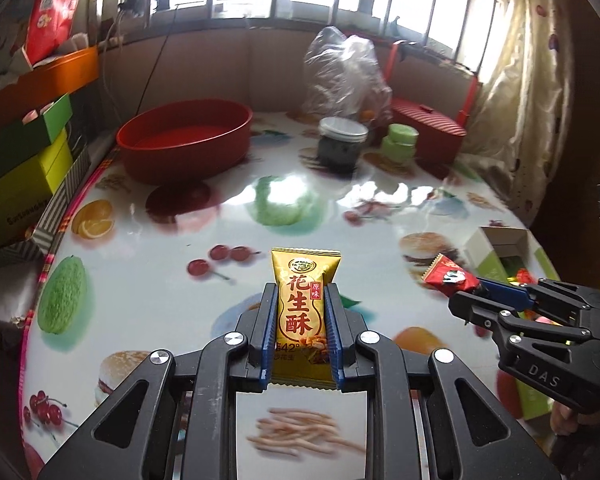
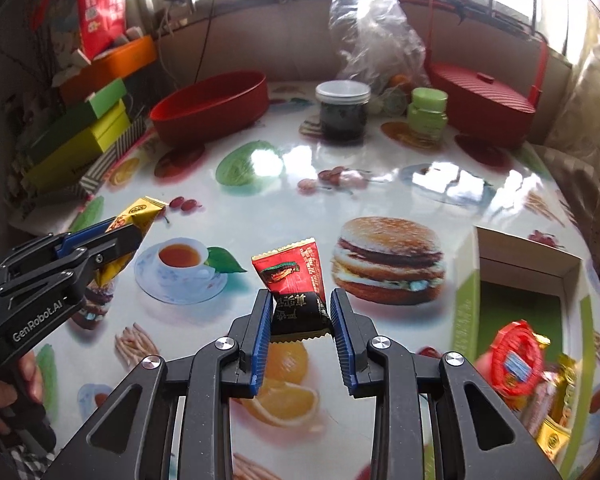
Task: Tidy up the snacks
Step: 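Carry yellow packet in left tool while right carries red candy to box, then open left tool to drop yellow packet in box while right releases red candy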
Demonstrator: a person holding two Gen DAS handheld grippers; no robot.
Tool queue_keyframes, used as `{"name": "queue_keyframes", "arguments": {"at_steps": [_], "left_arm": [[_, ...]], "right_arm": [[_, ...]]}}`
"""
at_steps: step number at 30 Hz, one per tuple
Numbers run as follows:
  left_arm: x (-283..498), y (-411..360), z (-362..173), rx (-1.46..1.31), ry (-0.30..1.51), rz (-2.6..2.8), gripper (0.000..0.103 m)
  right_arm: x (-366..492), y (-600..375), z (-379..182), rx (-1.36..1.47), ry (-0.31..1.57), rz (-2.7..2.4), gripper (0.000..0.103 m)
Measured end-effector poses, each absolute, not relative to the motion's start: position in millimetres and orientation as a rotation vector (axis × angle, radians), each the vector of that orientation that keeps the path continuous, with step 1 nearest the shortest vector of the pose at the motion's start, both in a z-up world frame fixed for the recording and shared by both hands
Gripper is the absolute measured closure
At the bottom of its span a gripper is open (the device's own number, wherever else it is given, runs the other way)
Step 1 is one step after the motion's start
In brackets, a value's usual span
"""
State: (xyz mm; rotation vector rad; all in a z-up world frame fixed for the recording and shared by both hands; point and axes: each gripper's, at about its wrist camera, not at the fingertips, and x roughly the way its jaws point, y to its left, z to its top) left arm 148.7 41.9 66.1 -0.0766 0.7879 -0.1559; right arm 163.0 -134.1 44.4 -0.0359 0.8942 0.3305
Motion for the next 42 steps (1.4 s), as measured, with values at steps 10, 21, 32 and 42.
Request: {"name": "queue_keyframes", "arguments": {"at_steps": [10, 21, 32, 42], "left_arm": [[133.2, 7.5, 78.2, -0.060, 0.771, -0.221, 0.080], [121.6, -35.1, 86.7, -0.031, 0.753, -0.298, 0.080], [113.0, -85.7, 91.3, -0.006, 0.750, -0.398, 0.080], [104.1, -118.6, 88.8, 0.019, 0.764, -0.461, 0.080]], "right_arm": [[137.6, -172.6, 63.4, 0.007, 0.848, 0.271, 0.075], [113.8, -212.0, 73.5, 0.044, 0.816, 0.211, 0.075], [94.9, -261.3, 77.3, 0.079, 0.802, 0.127, 0.075], [85.2, -295.9, 78.6, 0.102, 0.793, 0.069, 0.075]]}}
